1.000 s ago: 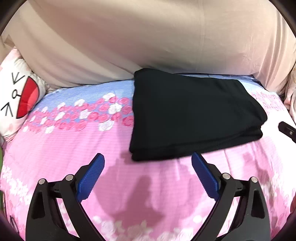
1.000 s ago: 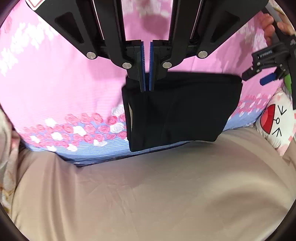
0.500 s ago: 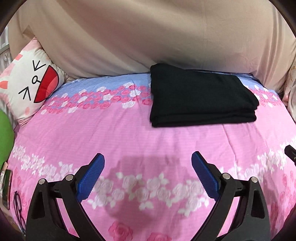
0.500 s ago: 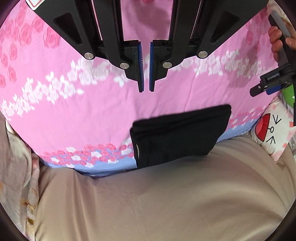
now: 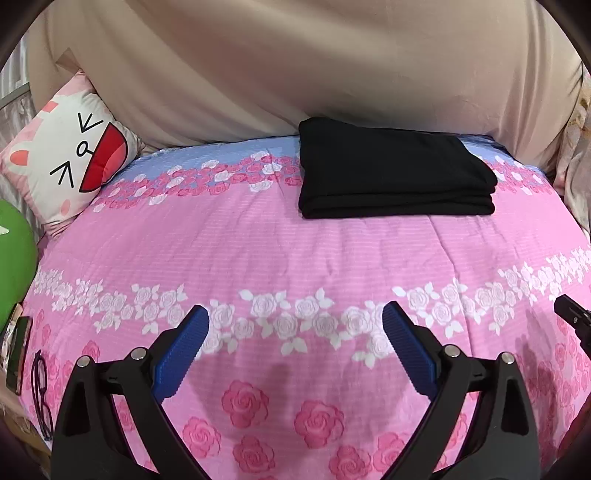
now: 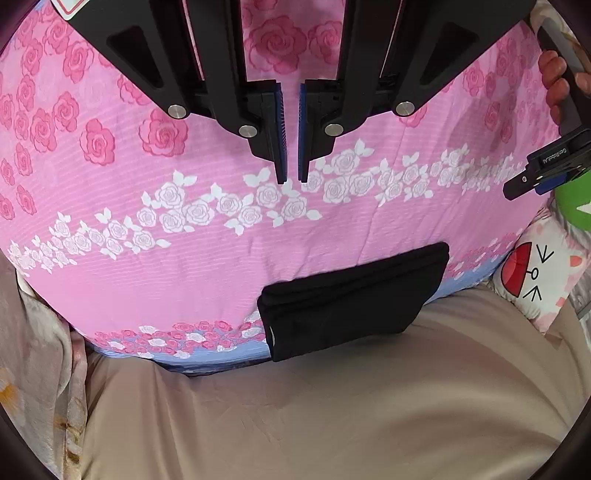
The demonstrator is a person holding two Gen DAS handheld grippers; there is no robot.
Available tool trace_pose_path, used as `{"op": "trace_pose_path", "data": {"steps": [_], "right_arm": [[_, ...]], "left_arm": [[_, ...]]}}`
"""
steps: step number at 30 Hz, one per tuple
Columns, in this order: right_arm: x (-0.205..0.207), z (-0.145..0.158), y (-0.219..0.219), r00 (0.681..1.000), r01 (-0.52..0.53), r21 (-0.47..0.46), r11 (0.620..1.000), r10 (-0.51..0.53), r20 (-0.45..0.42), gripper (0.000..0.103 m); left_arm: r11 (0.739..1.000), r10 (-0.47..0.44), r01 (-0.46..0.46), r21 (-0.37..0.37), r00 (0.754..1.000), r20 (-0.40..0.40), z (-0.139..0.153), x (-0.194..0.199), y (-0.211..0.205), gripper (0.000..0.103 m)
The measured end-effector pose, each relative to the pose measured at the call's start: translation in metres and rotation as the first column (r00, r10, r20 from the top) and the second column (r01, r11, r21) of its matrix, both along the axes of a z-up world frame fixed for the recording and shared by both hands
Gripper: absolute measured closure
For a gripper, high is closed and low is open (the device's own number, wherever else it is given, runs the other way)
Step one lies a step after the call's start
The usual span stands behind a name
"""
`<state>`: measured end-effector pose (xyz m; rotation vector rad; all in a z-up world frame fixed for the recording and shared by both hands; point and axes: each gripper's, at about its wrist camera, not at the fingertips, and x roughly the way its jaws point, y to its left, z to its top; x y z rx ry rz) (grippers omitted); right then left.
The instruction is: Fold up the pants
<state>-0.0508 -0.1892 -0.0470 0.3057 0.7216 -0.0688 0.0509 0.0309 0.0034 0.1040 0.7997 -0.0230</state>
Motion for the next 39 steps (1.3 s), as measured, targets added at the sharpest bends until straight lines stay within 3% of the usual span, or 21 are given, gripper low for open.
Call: {"op": "trace_pose_path", "data": {"steps": [14,23,25,26,27,29,33,39], "right_arm": [[-0.021,-0.014,0.018,0.999,-0.026,0.001,1.000,0.026,-0.026,0.096],[-0.008,-0.013,0.015,0.999,-0.038,0.003,0.999,0.039,-0.034,0.095],[0.003,-0.006,0.007,0.999,-0.043,0.015,0.999,0.043,-0.027,0.083],[0.009,-0.003,0.003,0.999,-0.043,0.013,0.999,0.043,-0.023,0.066],[0.016,-0.001,-0.001,0.999,-0.046,0.009,0.999,0.046,-0.019,0.057],[0.038,0.004,-0.013,0.999,-0.046,0.011,0.999,0.046,-0.010,0.056],[0.083,0.008,-0.036,0.999,-0.030,0.062,0.998,0.031,-0.019,0.043],[0.160,0.006,-0.056,0.998,-0.034,0.131,0.991,0.040,-0.043,0.036]], "left_arm": [[1.000,-0.004,0.004,-0.012,1.000,-0.013,-0.009,-0.030,0.000,0.010],[1.000,-0.005,0.004,-0.025,0.999,-0.040,-0.018,-0.024,0.005,0.010],[0.998,-0.017,0.013,-0.067,0.998,-0.053,-0.016,-0.015,0.010,0.010],[0.995,-0.027,0.021,-0.099,0.998,-0.062,-0.016,-0.008,0.012,0.008],[0.989,-0.048,0.036,-0.144,0.996,-0.080,-0.015,0.004,0.015,0.007],[0.977,-0.078,0.053,-0.209,0.990,-0.115,-0.016,0.031,0.018,0.006],[0.963,-0.108,0.069,-0.262,0.984,-0.138,-0.018,0.086,0.013,0.006],[0.943,-0.072,0.024,-0.331,0.988,-0.133,-0.017,0.164,0.009,0.006]]}}
